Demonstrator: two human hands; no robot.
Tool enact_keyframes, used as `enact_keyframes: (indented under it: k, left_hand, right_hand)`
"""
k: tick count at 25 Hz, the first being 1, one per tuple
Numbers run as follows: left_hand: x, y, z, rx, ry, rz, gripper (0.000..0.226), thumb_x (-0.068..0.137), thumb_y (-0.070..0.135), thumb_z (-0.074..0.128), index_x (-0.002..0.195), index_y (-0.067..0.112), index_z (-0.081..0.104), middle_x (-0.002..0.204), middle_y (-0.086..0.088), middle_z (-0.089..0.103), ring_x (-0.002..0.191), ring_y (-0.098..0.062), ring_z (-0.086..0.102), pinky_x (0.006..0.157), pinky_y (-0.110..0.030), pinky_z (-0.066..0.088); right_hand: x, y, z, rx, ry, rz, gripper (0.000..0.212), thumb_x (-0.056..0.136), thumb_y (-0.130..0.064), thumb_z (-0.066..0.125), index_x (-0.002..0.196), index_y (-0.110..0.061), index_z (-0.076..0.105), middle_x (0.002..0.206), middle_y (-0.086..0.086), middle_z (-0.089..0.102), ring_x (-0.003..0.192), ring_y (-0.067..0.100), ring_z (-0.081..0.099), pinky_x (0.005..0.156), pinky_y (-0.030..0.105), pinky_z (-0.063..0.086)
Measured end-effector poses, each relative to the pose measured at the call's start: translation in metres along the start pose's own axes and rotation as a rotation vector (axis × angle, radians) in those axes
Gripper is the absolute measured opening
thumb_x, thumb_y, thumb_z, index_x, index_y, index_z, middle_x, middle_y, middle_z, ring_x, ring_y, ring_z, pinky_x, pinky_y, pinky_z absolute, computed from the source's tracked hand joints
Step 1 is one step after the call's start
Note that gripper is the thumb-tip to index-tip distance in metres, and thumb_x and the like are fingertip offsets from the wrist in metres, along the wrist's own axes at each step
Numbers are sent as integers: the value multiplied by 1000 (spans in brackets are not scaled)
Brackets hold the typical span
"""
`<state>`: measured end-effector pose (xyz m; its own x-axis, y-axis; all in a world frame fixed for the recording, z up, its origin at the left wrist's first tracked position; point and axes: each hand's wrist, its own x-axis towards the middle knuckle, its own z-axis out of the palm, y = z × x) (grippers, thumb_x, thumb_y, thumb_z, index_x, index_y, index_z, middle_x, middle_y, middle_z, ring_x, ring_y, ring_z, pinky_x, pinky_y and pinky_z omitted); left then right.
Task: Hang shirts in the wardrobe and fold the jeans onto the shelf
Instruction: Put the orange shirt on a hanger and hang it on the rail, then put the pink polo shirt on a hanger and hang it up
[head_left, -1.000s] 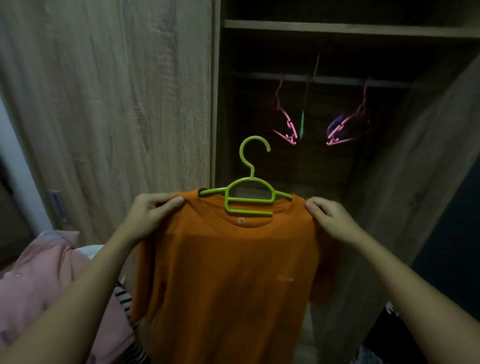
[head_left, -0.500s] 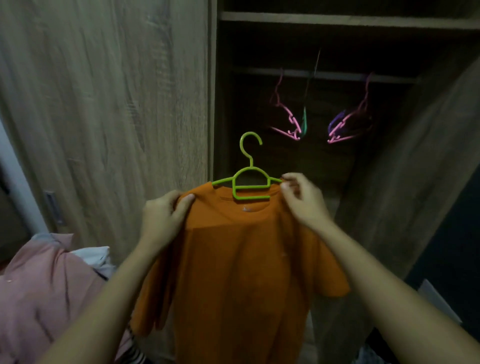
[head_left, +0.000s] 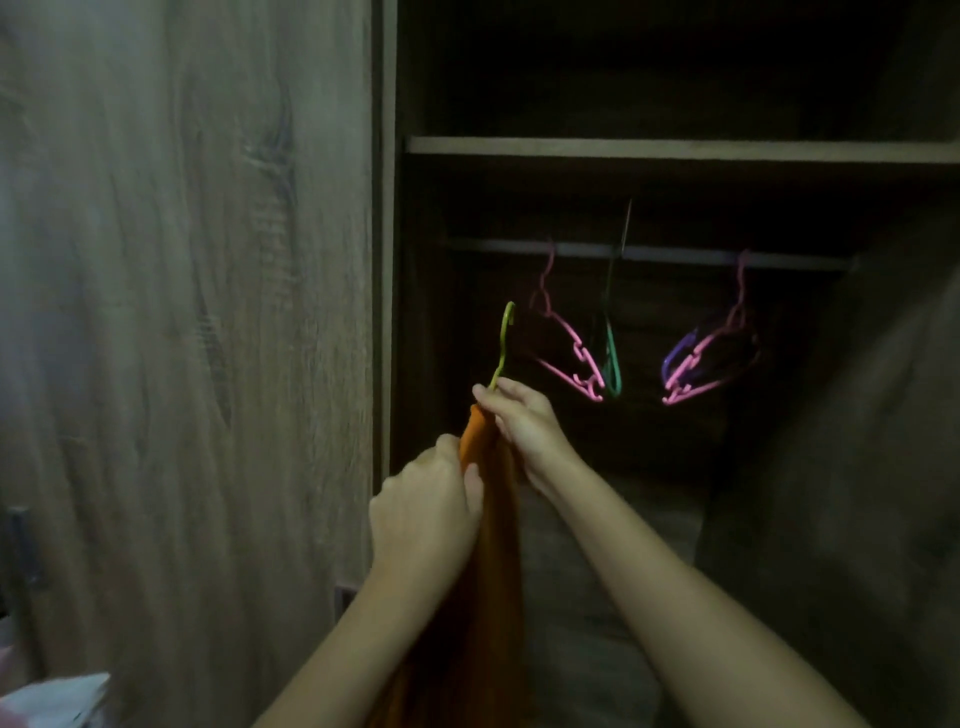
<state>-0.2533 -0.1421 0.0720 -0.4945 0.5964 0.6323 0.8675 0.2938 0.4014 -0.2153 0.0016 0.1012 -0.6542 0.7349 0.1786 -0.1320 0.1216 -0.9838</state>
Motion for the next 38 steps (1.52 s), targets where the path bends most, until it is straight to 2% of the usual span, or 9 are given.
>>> enact_keyframes:
  k: [3, 7, 12, 16, 22, 26, 29, 32, 38]
  left_hand:
    - [42, 12, -2, -541, -263, -12, 49, 92, 20, 54, 132, 40, 33, 89, -5, 65, 67, -14, 65, 56, -19, 53]
    - [101, 18, 16, -709, -304, 6, 68, 89, 11, 55, 145, 32, 23, 92, -26, 61, 71, -29, 62, 72, -44, 55]
    - [161, 23, 38, -807, -254, 9, 65, 87, 8, 55, 144, 29, 31, 78, -11, 53, 65, -24, 54, 65, -33, 49]
    - [177, 27, 56, -836, -230, -45, 48, 86, 6, 55, 128, 28, 48, 76, -7, 54, 66, -22, 55, 66, -35, 48]
    - [171, 21, 77, -807, -251, -92, 51, 88, 9, 55, 132, 30, 42, 72, 2, 54, 58, -7, 53, 58, -21, 45]
    - [154, 14, 72, -675, -235, -117, 73, 90, 30, 58, 149, 28, 13, 94, -9, 64, 78, -16, 65, 71, -20, 51]
    - [114, -9, 56, -629, -196, -110, 74, 92, 34, 56, 149, 29, 9, 87, 14, 56, 70, 11, 59, 66, -4, 47]
    - [46, -53, 37, -585, -127, -127, 66, 91, 32, 57, 146, 31, 20, 121, 30, 44, 77, 30, 45, 74, 5, 36]
    - [-119, -181, -6, -269, -133, -402, 58, 82, 45, 56, 135, 33, 37, 130, 13, 53, 116, 2, 53, 93, -1, 33]
  right_hand:
    - [46, -28, -13, -9, -23, -103, 77, 78, -23, 72, 143, -11, 33, 142, 10, 46, 128, 24, 46, 110, 41, 35]
    - [94, -64, -21, 18, -53, -173, 66, 81, -14, 67, 141, -13, 39, 135, 8, 51, 109, 19, 58, 88, 29, 49]
    - [139, -92, -24, -3, -37, -141, 38, 84, -19, 63, 120, -19, 51, 78, 3, 55, 67, 13, 55, 62, 23, 45]
    - [159, -85, -18, -9, 2, -3, 48, 76, -22, 67, 119, -7, 52, 74, 4, 52, 69, 18, 53, 59, 29, 43]
    - [162, -61, -20, -85, 17, 53, 36, 83, -18, 60, 117, -9, 52, 85, 5, 55, 77, 17, 54, 60, 27, 39]
    - [149, -68, -20, -109, 52, -110, 43, 89, -14, 56, 131, -16, 47, 114, 5, 59, 94, 14, 56, 71, 23, 44]
    - [125, -62, -15, -136, 187, -377, 41, 89, -12, 55, 129, -22, 52, 125, 2, 58, 110, 11, 55, 95, 27, 44]
    - [63, -33, 11, -62, 67, -473, 36, 92, -10, 52, 125, -24, 54, 122, -5, 59, 112, 2, 55, 95, 18, 46]
    - [-38, 94, 129, 34, -271, -236, 35, 88, 7, 53, 115, -15, 53, 105, -1, 62, 90, -12, 60, 81, 7, 45]
